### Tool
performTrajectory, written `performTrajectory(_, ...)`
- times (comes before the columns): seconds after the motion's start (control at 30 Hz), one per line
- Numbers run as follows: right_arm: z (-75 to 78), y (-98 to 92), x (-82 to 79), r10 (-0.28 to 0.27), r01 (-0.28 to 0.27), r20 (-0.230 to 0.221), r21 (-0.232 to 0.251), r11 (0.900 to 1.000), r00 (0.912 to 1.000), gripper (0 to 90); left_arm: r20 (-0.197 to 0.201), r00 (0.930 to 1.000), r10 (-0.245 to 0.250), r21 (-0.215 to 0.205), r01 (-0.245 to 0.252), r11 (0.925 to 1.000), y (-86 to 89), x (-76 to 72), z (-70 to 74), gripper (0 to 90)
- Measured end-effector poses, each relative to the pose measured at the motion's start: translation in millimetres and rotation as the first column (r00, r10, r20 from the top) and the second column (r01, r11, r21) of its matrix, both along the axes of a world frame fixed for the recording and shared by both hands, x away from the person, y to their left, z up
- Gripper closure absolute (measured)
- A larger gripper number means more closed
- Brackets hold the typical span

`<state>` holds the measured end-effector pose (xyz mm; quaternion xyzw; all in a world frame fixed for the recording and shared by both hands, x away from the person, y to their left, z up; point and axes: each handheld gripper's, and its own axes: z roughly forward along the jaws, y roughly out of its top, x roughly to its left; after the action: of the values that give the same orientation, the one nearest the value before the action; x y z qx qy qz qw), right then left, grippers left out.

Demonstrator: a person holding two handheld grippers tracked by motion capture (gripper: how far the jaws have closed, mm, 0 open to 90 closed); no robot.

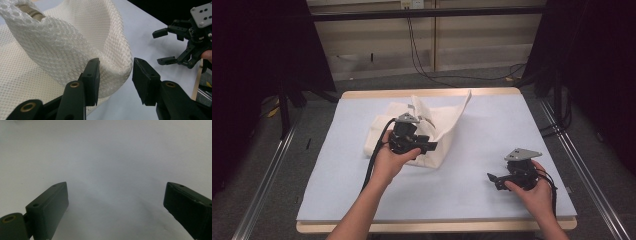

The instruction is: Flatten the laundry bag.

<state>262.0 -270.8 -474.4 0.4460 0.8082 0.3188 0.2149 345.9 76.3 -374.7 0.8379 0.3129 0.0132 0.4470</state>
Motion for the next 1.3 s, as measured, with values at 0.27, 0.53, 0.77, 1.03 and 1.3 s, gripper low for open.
performTrajectory(0.27, -0.5, 2.0, -0.5, 0.004, -0.004, -0.006, 0.003, 1.000, 1.0000, 5.4, 0.024, 0.9997, -0.004, 0.024, 0.004, 0.9997, -0.8, -1.6, 6.2, 53.7)
performTrajectory(0.53, 1.5, 1.0, -1.0, 0.000, 0.000, 0.009, 0.016, 1.000, 1.0000, 5.4, 0.019, 0.9994, -0.029, 0.026, 0.028, 0.9992, -23.5, 1.1, 0.1, 57.8)
performTrajectory(0.77, 1.1, -1.3, -1.1, -0.002, 0.002, 0.004, 0.023, 1.000, 1.0000, 5.4, 0.041, 0.9979, -0.050, 0.035, 0.048, 0.9982, -36.6, -1.5, 6.6, 47.4)
performTrajectory(1.03, 1.4, -1.4, -0.9, -0.006, 0.006, 0.002, 0.030, 1.000, 1.0000, 5.4, 0.027, 0.9972, -0.070, 0.034, 0.069, 0.9970, -38.7, -5.4, 17.4, 37.4)
performTrajectory(1.3, 0.8, 0.1, -1.4, -0.001, 0.001, -0.006, 0.027, 1.000, 1.0000, 5.4, 0.044, 0.9972, -0.060, 0.074, 0.056, 0.9957, -31.6, -10.2, 20.8, 32.8)
